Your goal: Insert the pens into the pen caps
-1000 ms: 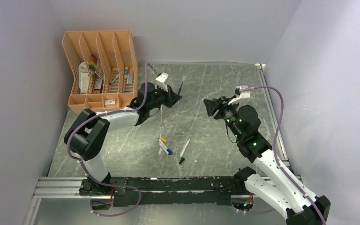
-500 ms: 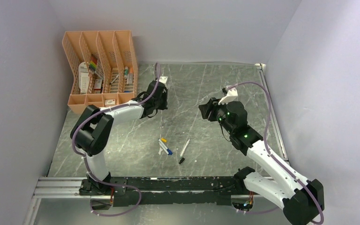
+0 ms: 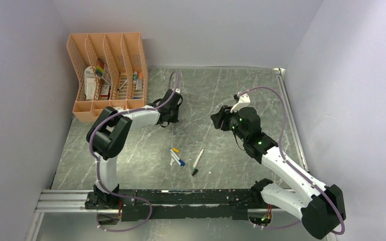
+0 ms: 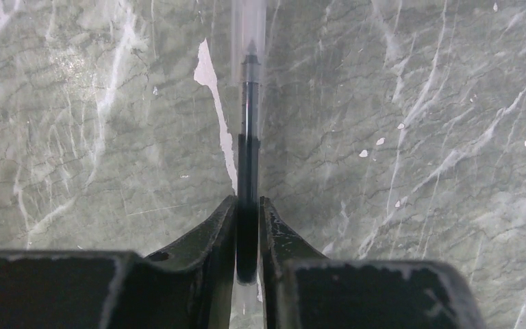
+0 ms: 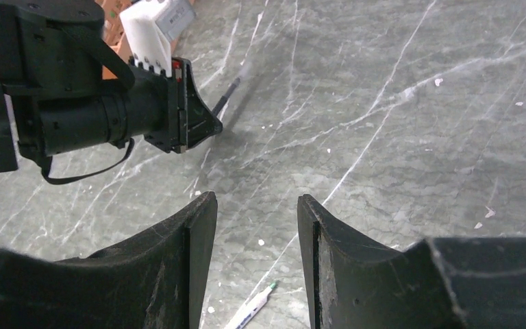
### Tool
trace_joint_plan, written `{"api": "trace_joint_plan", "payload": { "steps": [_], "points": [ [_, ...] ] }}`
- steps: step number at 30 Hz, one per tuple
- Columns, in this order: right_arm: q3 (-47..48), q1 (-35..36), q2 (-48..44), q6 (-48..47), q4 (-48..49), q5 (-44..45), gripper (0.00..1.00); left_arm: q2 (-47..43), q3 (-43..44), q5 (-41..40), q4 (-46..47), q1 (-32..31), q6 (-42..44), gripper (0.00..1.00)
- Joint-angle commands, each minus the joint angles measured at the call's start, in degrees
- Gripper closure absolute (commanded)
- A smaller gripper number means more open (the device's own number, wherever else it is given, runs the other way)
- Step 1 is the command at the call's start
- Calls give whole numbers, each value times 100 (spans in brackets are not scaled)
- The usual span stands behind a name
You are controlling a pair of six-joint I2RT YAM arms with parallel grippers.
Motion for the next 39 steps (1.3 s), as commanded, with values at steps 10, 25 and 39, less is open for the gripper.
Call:
{"api": "trace_joint_plan", "payload": {
  "steps": [10,25,39],
  "points": [
    [439,14,1018,-47,-1005,-61,38,-480,-10,124,116,-15,-123,63],
    [418,1826,2161,1397,-1840,1368,39,-2487,-1649,-53,2513,-317,380,59],
    [582,2162,3012,1713,-1832,1045,51,-2882,-1991,-379,2464,-310,494,61]
  ]
}}
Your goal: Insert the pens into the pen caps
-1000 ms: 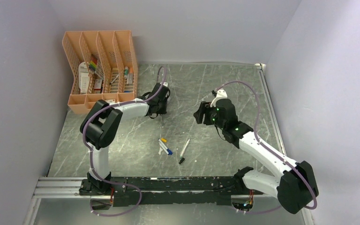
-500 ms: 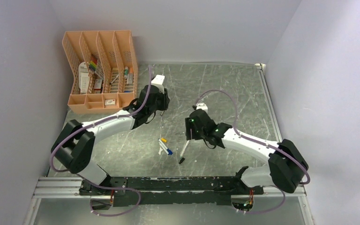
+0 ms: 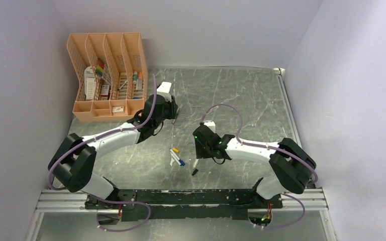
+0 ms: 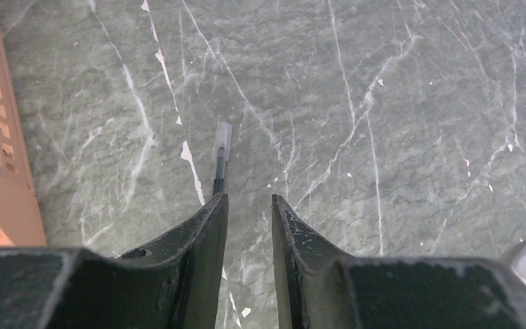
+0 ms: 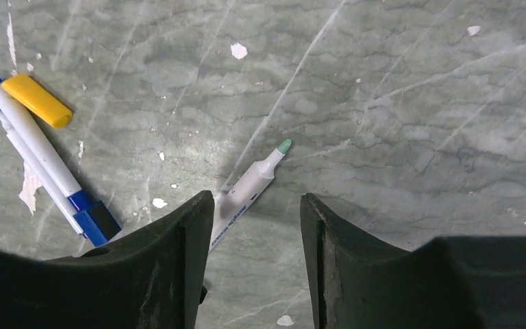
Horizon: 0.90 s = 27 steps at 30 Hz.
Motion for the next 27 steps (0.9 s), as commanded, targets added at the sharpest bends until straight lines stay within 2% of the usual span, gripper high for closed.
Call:
{"api": "trace_joint_plan", "payload": {
  "steps": [1,9,19,23,27],
  "points": [
    [183,74,132,162,-63,-49,53,-238,-47,-297,97,17,100,61],
    [212,121,482,224,133,-349,63,-267,-113,-418,-32,15,195,62],
    [380,89,893,159,333,-505,86,-390,-177,-526,-150,14,239,62],
    [335,-20,886,-8,624,-527,99,-443,-220,-494,-152,30,210,61],
    [266,-394,555,-245,883,-660,100,-409,-111,-57,-317,220,2,61]
  ]
}}
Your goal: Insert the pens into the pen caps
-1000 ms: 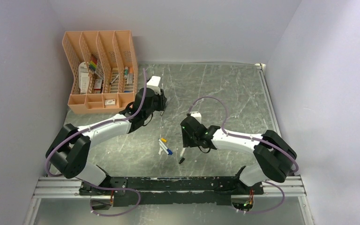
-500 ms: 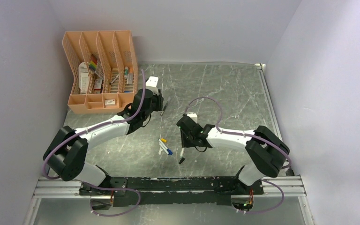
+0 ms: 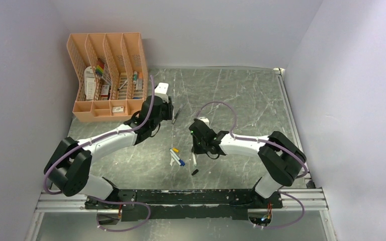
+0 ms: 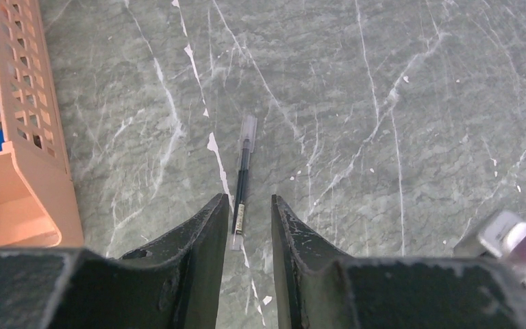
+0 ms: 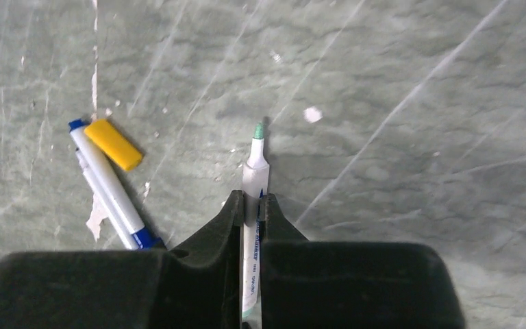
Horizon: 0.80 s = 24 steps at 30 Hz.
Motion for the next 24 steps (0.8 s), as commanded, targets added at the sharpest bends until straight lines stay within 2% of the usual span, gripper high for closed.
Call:
{"api": "trace_joint_plan", "payload": {
  "steps": [1,4,6,9,12,16,19,21,24],
  "points": [
    [-137,-424,-317,-312,296,-159,100,-119,69,474,-135,238,-198,61],
    [-200,-777,-835,-472,512,-347,100,-214,34,1277,107,392,-230,59],
    [-264,-1064,-1167,-572,707,-481,100,-248,24,2122,355,424,-98,55],
    [-528,-1406,-1746,-649,1256,-822,100,-314,-172,3499,1100,421,-293,44],
    [-800,-1675,-2312,-544,1910,-1033,100,-351,-624,4508,2527,456,-998,32],
    [-898,-1914,-2843,-427,2374,-1279,100,-11,-663,5676,3994,539,-1787,25],
    [-922,-1981,-3290,-469,2566,-1293,100,419,-672,6126,5214,555,-2452,23],
    [-851,-2017,-3502,-550,2494,-1300,100,771,-772,6349,6372,598,-3134,23],
    [-730,-2037,-3649,-708,2293,-1261,100,1383,-739,6568,7840,651,-4127,28]
  ]
}}
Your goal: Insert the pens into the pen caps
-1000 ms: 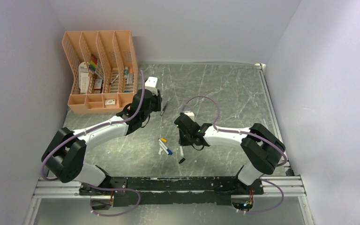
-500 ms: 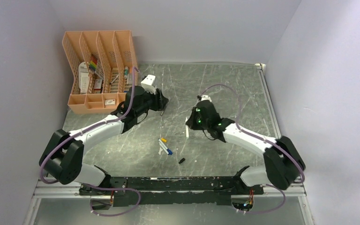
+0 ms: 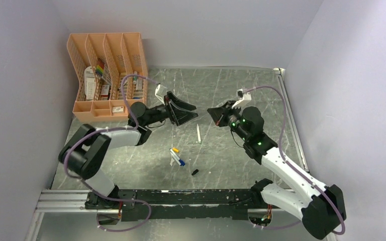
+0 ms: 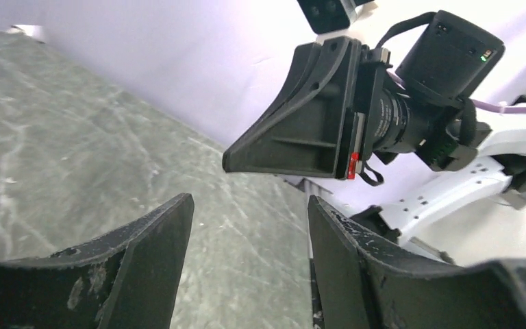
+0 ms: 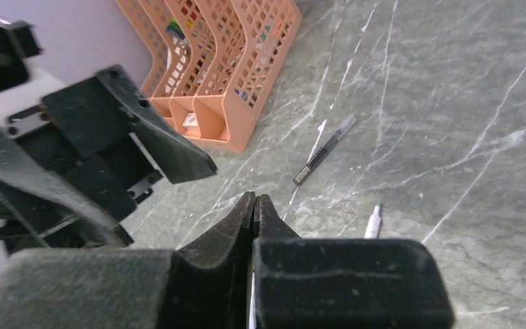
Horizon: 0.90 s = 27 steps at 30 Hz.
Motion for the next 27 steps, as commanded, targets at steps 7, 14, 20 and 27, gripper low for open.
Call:
{"api": "trace_joint_plan", "payload": {
  "steps": [7,14,20,27],
  "points": [
    [988,-72,1108,-884,-1354,427,80,747,-134,388,2937,241,-1661,30],
    [2021,447,3270,-1278,-2551,1184,38,-1089,351,-1570,-2636,97,1809,20],
    [2411,692,4085,-1164,-2652,1466,44,-1701,543,-3056,-4269,64,2772,18],
    [2567,843,4602,-1182,-2851,1581,53,-1735,436,-3223,-4515,63,2738,18]
  ]
}}
